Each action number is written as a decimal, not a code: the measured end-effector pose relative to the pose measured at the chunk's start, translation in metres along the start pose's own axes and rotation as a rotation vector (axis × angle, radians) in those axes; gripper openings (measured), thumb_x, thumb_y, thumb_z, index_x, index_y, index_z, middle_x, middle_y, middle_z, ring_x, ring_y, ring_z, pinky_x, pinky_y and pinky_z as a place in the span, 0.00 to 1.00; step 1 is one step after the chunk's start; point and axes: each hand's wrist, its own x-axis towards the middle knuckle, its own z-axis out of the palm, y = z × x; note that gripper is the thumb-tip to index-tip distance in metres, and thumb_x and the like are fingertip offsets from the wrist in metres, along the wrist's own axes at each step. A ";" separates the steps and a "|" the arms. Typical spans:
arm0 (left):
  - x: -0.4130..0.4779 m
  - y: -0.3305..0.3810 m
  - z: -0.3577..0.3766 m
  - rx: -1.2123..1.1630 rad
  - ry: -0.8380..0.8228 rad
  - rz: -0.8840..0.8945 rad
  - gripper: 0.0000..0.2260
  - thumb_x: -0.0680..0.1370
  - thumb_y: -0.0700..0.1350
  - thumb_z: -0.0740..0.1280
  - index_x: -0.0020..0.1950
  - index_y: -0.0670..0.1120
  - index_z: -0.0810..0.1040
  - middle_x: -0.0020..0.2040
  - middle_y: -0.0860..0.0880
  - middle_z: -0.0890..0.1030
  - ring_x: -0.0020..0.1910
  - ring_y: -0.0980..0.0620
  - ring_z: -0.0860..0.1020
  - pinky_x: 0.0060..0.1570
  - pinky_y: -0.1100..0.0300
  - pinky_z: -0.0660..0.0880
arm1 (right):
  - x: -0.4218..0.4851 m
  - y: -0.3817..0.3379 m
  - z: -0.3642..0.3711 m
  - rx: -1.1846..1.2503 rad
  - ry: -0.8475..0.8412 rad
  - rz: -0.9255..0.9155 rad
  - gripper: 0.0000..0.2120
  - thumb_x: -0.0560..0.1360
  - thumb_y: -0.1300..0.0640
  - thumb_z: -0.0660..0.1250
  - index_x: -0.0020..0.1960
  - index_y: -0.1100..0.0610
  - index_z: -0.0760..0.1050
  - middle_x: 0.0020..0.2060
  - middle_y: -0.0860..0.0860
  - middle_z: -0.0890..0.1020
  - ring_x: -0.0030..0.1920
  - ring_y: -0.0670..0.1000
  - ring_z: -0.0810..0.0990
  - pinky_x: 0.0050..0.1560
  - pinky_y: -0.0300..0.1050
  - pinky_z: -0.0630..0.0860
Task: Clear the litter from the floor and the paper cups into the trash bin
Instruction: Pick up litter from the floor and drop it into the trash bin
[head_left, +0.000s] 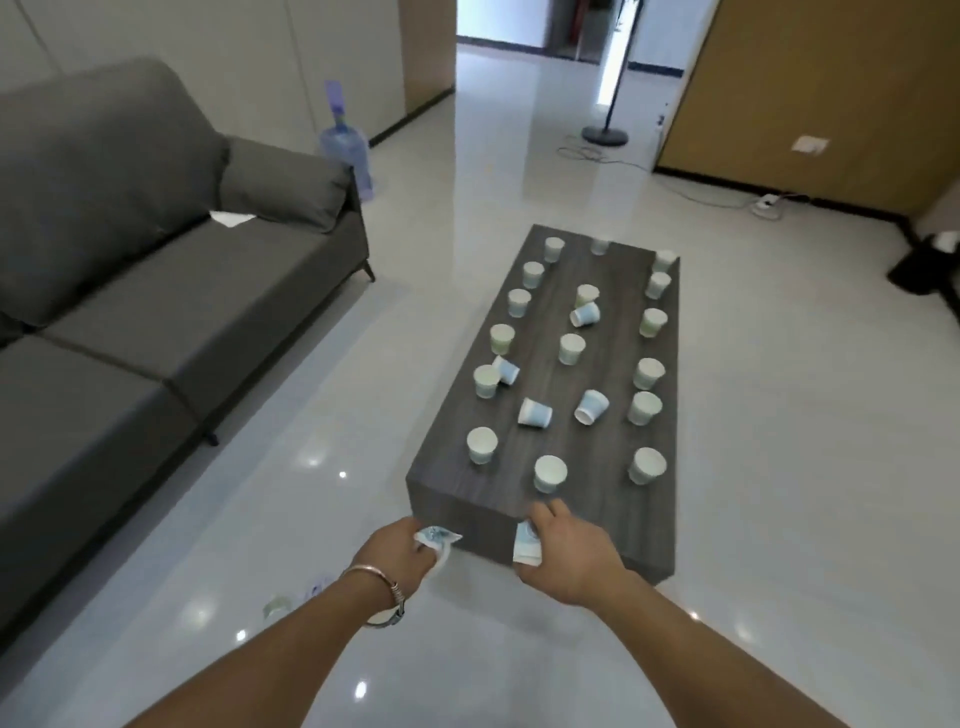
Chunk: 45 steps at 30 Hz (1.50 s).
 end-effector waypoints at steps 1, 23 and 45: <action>0.005 0.032 0.013 0.025 -0.020 0.041 0.05 0.75 0.49 0.64 0.43 0.49 0.72 0.40 0.49 0.76 0.40 0.50 0.75 0.37 0.61 0.68 | -0.016 0.028 -0.007 0.025 0.018 0.046 0.25 0.71 0.39 0.66 0.63 0.48 0.65 0.57 0.49 0.71 0.54 0.54 0.77 0.45 0.46 0.72; 0.052 0.559 0.356 0.365 -0.399 0.676 0.05 0.74 0.46 0.65 0.42 0.47 0.71 0.41 0.49 0.76 0.40 0.50 0.73 0.36 0.61 0.64 | -0.262 0.524 -0.076 0.315 0.184 0.770 0.30 0.73 0.40 0.66 0.69 0.51 0.64 0.61 0.51 0.70 0.56 0.55 0.78 0.52 0.45 0.73; 0.290 1.013 0.555 0.323 -0.425 0.638 0.08 0.73 0.42 0.65 0.36 0.48 0.68 0.38 0.49 0.74 0.39 0.49 0.73 0.32 0.60 0.64 | -0.143 1.007 -0.251 0.341 0.217 0.849 0.27 0.74 0.41 0.65 0.68 0.51 0.64 0.61 0.51 0.70 0.55 0.54 0.78 0.51 0.44 0.74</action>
